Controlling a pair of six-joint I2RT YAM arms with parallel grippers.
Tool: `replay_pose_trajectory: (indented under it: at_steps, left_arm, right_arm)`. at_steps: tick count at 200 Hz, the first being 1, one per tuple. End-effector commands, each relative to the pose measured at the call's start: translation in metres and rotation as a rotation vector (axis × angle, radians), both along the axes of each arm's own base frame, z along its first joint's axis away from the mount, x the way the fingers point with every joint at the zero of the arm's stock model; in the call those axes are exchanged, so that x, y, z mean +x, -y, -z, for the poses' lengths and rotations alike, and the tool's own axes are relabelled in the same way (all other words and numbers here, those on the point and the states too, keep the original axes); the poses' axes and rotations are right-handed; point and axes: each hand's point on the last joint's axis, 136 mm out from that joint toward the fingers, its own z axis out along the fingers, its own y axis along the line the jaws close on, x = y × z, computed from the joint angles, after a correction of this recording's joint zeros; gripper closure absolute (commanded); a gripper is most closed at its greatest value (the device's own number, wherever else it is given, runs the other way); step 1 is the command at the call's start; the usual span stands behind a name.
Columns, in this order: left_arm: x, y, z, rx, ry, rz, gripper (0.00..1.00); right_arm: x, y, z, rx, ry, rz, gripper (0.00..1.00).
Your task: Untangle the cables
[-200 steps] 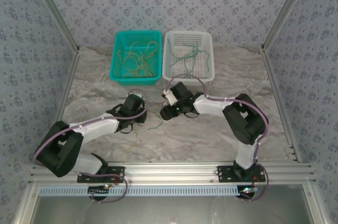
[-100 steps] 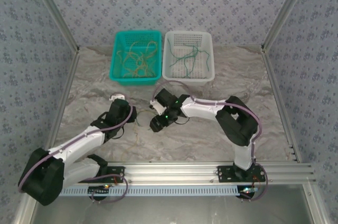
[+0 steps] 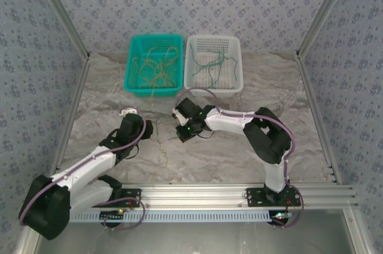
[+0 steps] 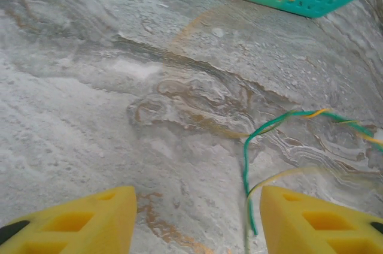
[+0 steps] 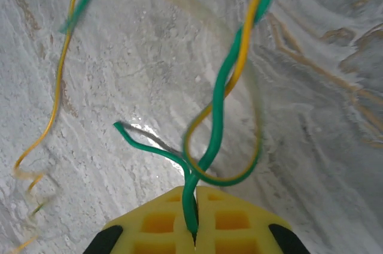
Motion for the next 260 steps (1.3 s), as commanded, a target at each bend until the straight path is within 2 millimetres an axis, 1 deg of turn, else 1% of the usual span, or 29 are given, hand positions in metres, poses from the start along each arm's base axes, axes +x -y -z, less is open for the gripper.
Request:
replay_pose_trajectory:
  at_steps: [1,22,33,35,38,54,58,64,81,91,95,100,117,137,150,167,187,199,214,232,260]
  left_arm:
    - [0.006,-0.010,-0.012,-0.090,0.055,-0.057,0.41]
    - [0.011,-0.020,-0.020,-0.129,0.094,-0.083,0.38]
    - [0.013,-0.024,-0.027,-0.131,0.115,-0.092,0.38]
    - [0.014,-0.024,-0.028,-0.131,0.121,-0.092,0.38]
    - [0.015,-0.024,-0.030,-0.132,0.130,-0.087,0.37]
    - [0.018,-0.021,-0.045,-0.131,0.184,-0.055,0.36]
    - [0.019,-0.022,-0.048,-0.134,0.193,-0.057,0.32]
    - [0.021,-0.023,-0.052,-0.140,0.210,-0.061,0.29]
    - [0.026,-0.020,-0.064,-0.181,0.263,-0.046,0.28]
    - [0.029,-0.015,-0.073,-0.212,0.309,-0.012,0.28]
    - [0.030,-0.013,-0.076,-0.221,0.322,-0.003,0.24]
    - [0.031,-0.011,-0.079,-0.228,0.334,0.004,0.23]
    - [0.036,-0.004,-0.090,-0.244,0.379,0.053,0.23]
    - [0.041,0.003,-0.101,-0.267,0.413,0.082,0.22]
    - [0.044,0.010,-0.108,-0.282,0.435,0.117,0.21]
    - [0.048,0.019,-0.114,-0.286,0.455,0.167,0.21]
    - [0.051,0.024,-0.123,-0.269,0.491,0.204,0.21]
    - [0.050,0.029,-0.130,-0.249,0.531,0.252,0.21]
    - [0.047,0.035,-0.145,-0.222,0.600,0.313,0.21]
    - [0.038,0.046,-0.167,-0.171,0.707,0.412,0.21]
    - [0.023,0.065,-0.192,-0.055,0.836,0.542,0.18]
  right_arm:
    - [0.005,0.004,-0.020,0.015,0.071,-0.029,0.99]
    - [0.010,0.008,-0.039,0.045,0.115,-0.034,1.00]
    - [0.017,0.010,-0.055,0.087,0.140,-0.029,1.00]
    - [0.013,0.015,-0.049,0.077,0.128,-0.030,1.00]
    - [0.012,0.018,-0.050,0.082,0.131,-0.030,1.00]
    - [0.014,0.024,-0.066,0.135,0.191,-0.050,1.00]
    - [0.013,0.025,-0.070,0.149,0.204,-0.060,1.00]
    - [0.012,0.027,-0.076,0.166,0.226,-0.082,1.00]
    - [0.008,0.033,-0.089,0.184,0.291,-0.142,1.00]
    - [0.010,0.039,-0.095,0.182,0.335,-0.150,1.00]
    - [0.011,0.041,-0.097,0.186,0.346,-0.155,1.00]
    - [0.011,0.043,-0.101,0.193,0.358,-0.163,1.00]
    - [0.010,0.050,-0.114,0.226,0.415,-0.189,1.00]
    - [0.006,0.056,-0.131,0.263,0.527,-0.240,1.00]
    - [0.008,0.062,-0.142,0.264,0.594,-0.241,1.00]
    - [0.003,0.065,-0.157,0.298,0.640,-0.272,1.00]
    - [0.000,0.071,-0.174,0.350,0.663,-0.283,1.00]
    - [-0.004,0.074,-0.184,0.385,0.649,-0.307,1.00]
    - [-0.008,0.080,-0.195,0.414,0.627,-0.323,1.00]
    - [-0.013,0.088,-0.207,0.445,0.597,-0.344,1.00]
    - [-0.019,0.098,-0.228,0.506,0.555,-0.377,1.00]
